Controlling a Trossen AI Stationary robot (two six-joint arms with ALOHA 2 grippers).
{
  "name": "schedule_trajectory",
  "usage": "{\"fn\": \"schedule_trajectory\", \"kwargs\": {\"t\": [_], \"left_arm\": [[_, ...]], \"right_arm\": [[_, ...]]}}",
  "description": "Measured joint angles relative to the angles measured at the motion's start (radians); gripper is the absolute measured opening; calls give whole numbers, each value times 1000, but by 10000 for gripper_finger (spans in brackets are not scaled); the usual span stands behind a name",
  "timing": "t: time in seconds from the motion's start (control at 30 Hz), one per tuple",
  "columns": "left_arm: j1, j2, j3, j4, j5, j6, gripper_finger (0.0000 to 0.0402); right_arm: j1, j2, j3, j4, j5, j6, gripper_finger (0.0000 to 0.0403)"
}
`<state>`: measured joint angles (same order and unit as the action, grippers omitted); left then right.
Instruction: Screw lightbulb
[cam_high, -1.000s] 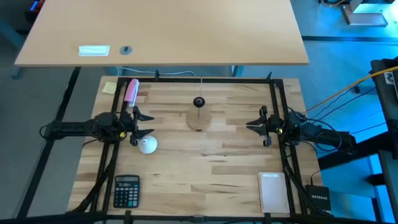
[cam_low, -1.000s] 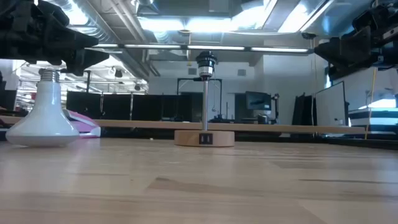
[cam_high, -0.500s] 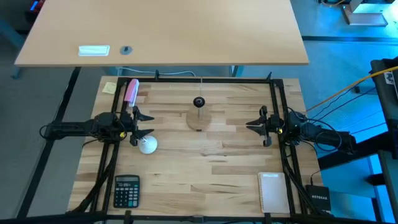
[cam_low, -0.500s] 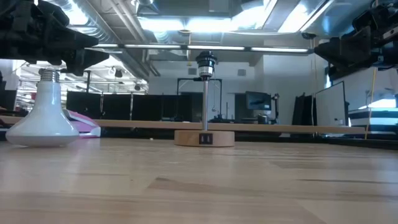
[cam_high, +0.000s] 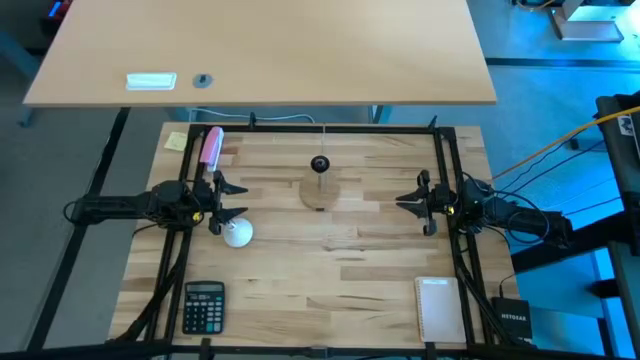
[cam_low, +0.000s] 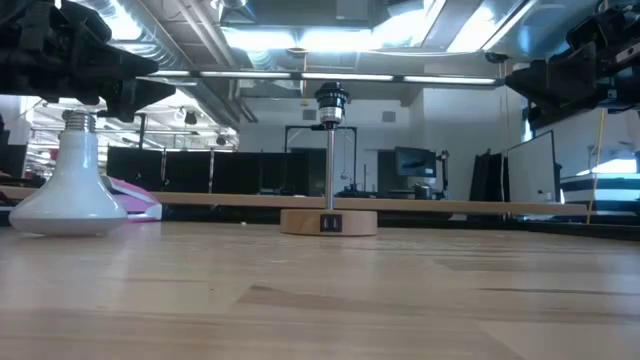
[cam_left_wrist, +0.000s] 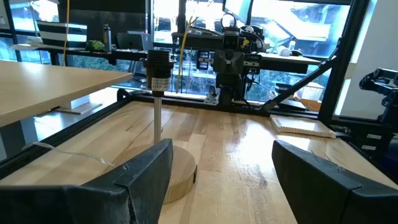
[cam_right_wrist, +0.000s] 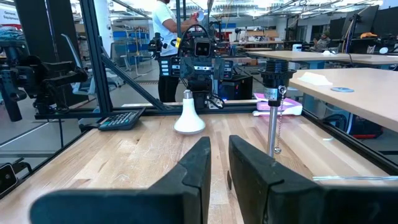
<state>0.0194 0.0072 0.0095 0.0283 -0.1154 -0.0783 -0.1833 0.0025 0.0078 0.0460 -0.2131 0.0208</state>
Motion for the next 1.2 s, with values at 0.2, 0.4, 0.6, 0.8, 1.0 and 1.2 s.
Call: {"fn": "schedule_trajectory", "kwargs": {"t": [0.2, 0.4, 0.6, 0.8, 1.0, 1.2], "left_arm": [[0, 0, 0, 0, 0, 0, 265], [0, 0, 0, 0, 0, 0, 265], [0, 0, 0, 3, 0, 0, 265], [0, 0, 0, 7, 0, 3, 265], [1, 0, 0, 14, 0, 124, 265], [1, 0, 0, 14, 0, 111, 265]], "right_arm": [[0, 0, 0, 0, 0, 0, 62], [0, 0, 0, 0, 0, 0, 62], [0, 0, 0, 23, 8, 9, 62], [0, 0, 0, 50, 32, 414, 62], [0, 7, 0, 174, 258, 504, 62], [0, 104, 0, 321, 309, 495, 62]]}}
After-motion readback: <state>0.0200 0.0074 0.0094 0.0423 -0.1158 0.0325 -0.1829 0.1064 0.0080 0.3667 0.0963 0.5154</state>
